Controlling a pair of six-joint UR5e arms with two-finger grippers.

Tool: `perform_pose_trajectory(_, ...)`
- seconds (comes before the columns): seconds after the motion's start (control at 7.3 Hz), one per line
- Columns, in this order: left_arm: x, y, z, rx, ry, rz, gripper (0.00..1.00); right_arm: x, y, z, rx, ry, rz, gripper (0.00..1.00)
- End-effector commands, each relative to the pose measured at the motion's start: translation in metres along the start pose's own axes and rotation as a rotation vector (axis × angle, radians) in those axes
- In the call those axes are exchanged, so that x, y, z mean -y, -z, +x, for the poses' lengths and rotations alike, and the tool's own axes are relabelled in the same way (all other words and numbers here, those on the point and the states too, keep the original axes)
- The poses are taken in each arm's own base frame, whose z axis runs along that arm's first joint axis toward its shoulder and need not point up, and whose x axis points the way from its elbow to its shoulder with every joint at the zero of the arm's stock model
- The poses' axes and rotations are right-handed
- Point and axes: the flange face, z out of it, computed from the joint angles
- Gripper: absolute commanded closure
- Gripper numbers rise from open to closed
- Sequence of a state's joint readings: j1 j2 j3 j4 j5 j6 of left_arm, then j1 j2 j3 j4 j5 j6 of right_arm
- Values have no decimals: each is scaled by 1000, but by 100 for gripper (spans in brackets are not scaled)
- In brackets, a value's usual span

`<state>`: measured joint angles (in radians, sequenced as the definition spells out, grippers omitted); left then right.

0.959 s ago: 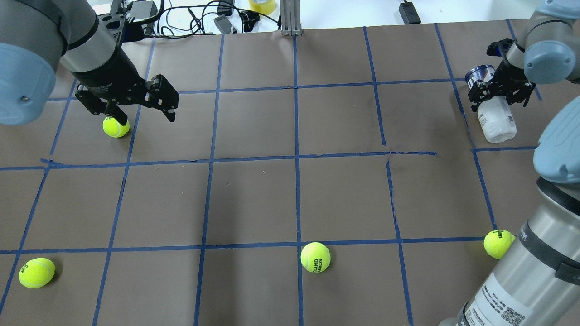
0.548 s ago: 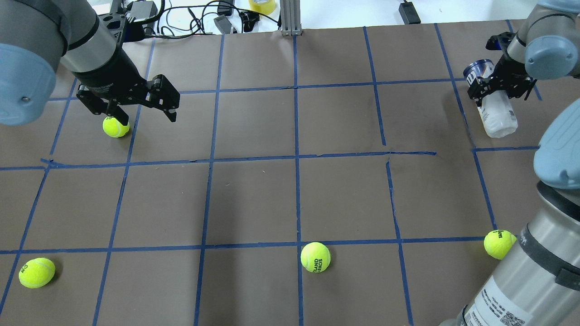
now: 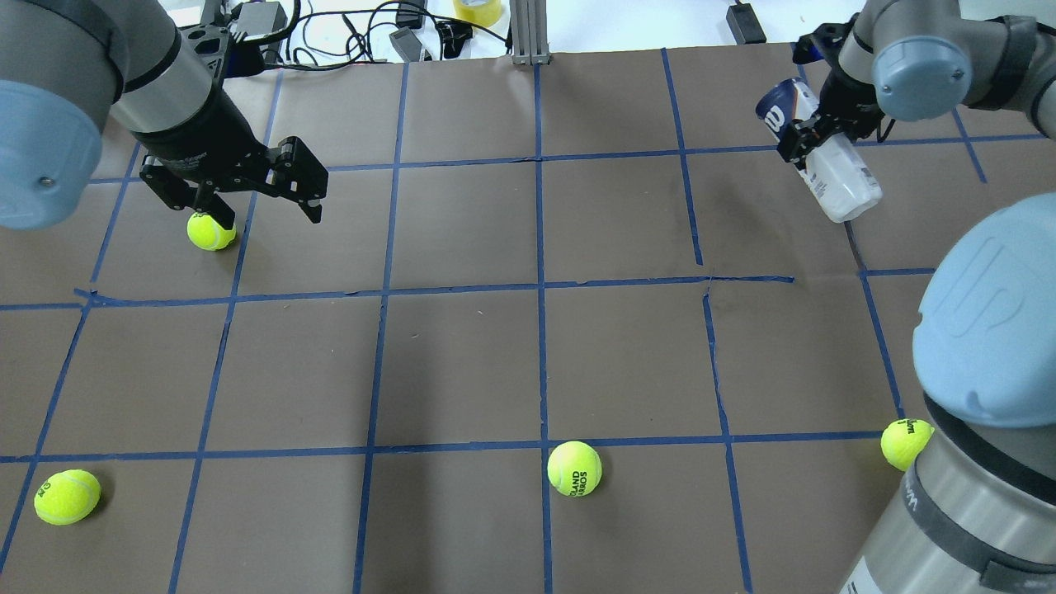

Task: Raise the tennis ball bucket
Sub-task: 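Carry the tube with the right gripper toward the table center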

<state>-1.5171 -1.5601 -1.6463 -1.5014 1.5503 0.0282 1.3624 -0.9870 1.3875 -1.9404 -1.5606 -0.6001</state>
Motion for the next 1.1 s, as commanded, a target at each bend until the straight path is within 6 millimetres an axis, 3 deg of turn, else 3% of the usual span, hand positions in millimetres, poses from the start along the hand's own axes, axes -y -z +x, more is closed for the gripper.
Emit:
perform_pose_trajectory(0.0, 0, 0, -1, 2, 2, 0, 0, 29, 8, -79, 55, 324, 65, 39)
perform_pose_trajectory(0.14, 0, 0, -2, 8, 1, 0, 0, 46, 16, -126, 19, 429, 112, 39)
perform_pose_trajectory(0.41, 0, 2, -5, 16, 5, -5, 0, 78, 15, -264, -51, 636, 210, 39)
perform_pose_trajectory(0.55, 2, 1, -6, 13, 8, 4, 0, 77, 16, -311, -54, 723, 218, 39)
perform_pose_trajectory(0.68, 6, 2, -19, 14, 34, 18, 0, 74, 14, -345, -53, 825, 214, 39)
perform_pose_trajectory(0.82, 7, 2, -27, 17, 48, 17, 0, 74, 10, -359, -82, 886, 229, 39)
perform_pose_trajectory(0.96, 7, 2, -25, 17, 45, 16, 0, 78, -8, -366, -88, 951, 243, 39)
